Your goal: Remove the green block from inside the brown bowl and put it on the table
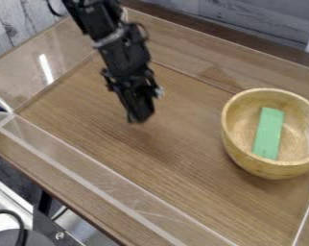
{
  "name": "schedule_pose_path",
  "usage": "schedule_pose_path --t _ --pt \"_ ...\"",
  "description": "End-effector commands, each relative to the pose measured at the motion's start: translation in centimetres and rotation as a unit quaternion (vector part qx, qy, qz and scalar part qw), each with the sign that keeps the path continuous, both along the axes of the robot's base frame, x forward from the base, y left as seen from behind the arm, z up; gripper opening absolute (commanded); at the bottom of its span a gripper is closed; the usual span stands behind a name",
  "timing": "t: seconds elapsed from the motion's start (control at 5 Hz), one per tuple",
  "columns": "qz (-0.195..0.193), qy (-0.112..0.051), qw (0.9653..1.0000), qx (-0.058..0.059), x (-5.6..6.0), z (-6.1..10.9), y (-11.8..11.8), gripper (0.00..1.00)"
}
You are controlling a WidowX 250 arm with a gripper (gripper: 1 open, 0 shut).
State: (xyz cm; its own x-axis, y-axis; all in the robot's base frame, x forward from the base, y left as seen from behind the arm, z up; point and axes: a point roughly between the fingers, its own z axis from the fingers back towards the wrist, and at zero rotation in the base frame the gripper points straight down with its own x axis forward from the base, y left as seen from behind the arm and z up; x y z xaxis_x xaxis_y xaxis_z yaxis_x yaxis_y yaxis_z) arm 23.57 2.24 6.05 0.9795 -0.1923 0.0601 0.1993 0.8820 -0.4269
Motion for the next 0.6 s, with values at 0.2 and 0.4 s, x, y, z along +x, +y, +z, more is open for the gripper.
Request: schedule_pose_path --t 0.2,0.4 --pt "-0.051 0.007 0.9983 0.026 -0.4 -1.3 -3.1 0.0" --pt "-0.076 0.024 0.9961 0.038 -0.3 -2.1 -4.1 0.0"
